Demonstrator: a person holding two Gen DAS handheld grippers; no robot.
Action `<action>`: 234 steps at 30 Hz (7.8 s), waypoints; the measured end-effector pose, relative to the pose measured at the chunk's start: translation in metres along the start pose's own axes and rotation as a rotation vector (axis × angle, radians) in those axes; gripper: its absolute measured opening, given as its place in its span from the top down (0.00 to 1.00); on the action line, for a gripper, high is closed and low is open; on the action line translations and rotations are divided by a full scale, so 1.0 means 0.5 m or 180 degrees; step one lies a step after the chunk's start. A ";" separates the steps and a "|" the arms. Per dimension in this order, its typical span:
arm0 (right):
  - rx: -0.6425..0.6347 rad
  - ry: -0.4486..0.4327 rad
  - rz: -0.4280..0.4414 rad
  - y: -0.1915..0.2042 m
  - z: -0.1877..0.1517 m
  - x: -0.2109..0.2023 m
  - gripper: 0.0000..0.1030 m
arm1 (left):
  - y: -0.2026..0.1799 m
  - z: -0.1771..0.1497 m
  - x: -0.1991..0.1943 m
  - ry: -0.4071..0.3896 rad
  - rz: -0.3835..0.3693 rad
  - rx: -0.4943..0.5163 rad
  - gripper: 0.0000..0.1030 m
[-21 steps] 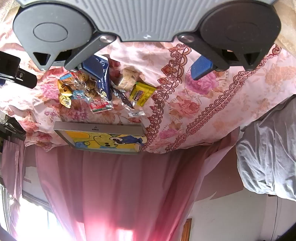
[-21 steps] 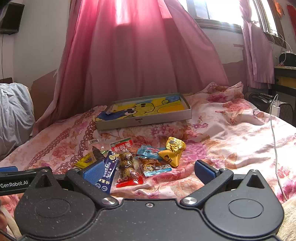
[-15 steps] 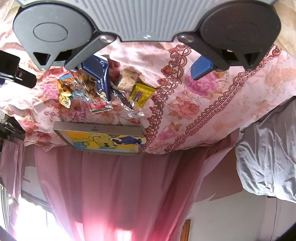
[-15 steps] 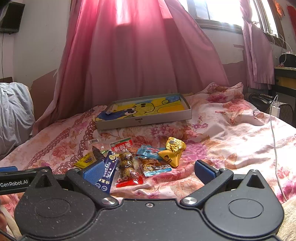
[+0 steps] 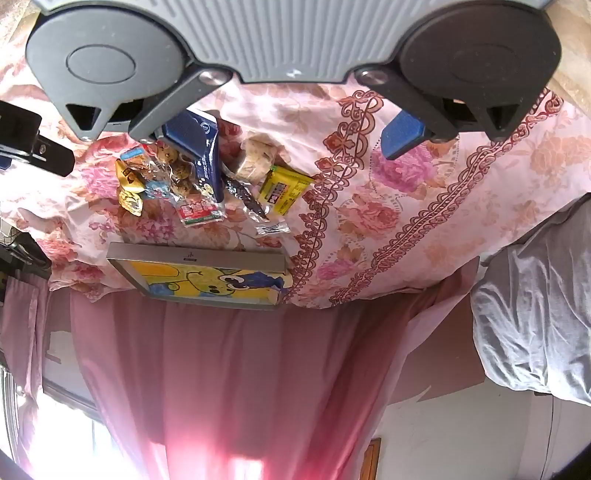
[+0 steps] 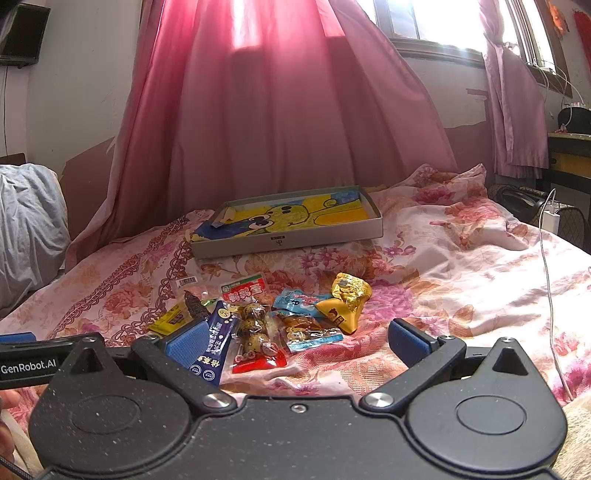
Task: Organize snacks
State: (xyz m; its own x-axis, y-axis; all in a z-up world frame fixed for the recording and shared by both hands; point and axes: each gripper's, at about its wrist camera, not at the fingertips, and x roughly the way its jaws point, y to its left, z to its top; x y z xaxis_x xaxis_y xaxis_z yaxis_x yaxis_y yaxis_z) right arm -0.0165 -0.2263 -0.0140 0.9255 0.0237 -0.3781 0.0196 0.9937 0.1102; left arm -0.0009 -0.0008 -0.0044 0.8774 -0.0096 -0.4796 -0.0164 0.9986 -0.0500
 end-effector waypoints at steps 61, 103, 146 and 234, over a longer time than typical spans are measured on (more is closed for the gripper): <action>0.0125 0.0314 0.0182 -0.021 0.015 0.060 0.01 | 0.006 0.031 0.059 0.0183 0.0017 -0.0013 0.00; -0.1595 0.0797 0.0275 0.074 -0.031 0.346 0.09 | -0.016 0.048 0.276 0.1223 -0.0992 -0.0111 0.06; -0.1890 0.0829 0.0337 0.094 -0.058 0.336 0.42 | -0.074 0.014 0.306 0.1502 -0.1131 -0.0188 0.87; -0.1074 -0.0672 -0.0361 -0.149 0.253 0.676 0.60 | -0.317 0.360 0.715 0.0534 -0.0983 -0.0676 0.92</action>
State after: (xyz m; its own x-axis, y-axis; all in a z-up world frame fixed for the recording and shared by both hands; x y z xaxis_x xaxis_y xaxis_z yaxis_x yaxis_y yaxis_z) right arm 0.3428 -0.3064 -0.0337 0.9825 -0.0761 -0.1699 0.0332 0.9697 -0.2419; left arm 0.4016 -0.1530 -0.0103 0.7665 -0.3330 -0.5492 0.1214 0.9148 -0.3853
